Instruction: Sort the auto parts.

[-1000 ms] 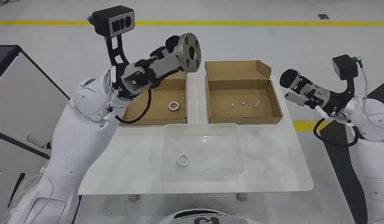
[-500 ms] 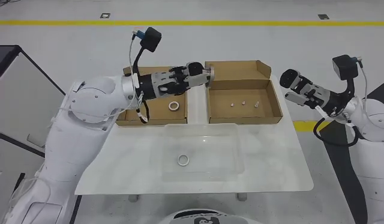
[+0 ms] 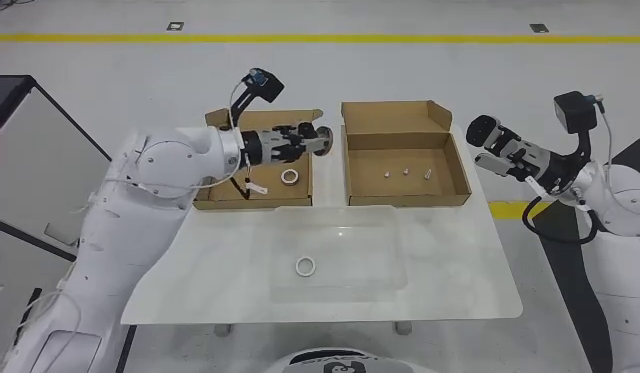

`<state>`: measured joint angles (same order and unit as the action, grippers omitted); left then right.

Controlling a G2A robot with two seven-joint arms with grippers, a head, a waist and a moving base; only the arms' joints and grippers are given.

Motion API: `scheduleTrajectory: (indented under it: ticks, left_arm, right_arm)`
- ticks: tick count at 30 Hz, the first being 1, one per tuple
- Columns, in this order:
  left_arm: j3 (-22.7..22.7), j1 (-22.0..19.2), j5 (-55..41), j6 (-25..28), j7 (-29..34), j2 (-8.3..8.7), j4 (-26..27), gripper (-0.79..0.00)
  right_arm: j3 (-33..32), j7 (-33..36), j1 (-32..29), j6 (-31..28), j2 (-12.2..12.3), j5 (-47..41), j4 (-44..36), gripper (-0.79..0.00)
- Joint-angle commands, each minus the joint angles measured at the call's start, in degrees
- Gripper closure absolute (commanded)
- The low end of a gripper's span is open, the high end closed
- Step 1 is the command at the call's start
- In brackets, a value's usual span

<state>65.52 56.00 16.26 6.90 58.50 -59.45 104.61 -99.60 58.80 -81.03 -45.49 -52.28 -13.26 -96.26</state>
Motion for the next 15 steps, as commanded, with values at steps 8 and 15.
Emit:
scheduleTrajectory:
  ticks: [8, 15]
  left_arm:
    - [-2.4, -5.2, 15.0, -1.6, 7.6, 0.51, -7.1, 0.0]
    - [-5.6, -8.4, 21.8, -1.3, 10.1, 0.25, -13.0, 0.0]
  right_arm:
    - [0.0, 0.0, 0.0, 0.0, 0.0, 0.0, 0.0, -0.785]
    - [0.0, 0.0, 0.0, 0.0, 0.0, 0.0, 0.0, -0.785]
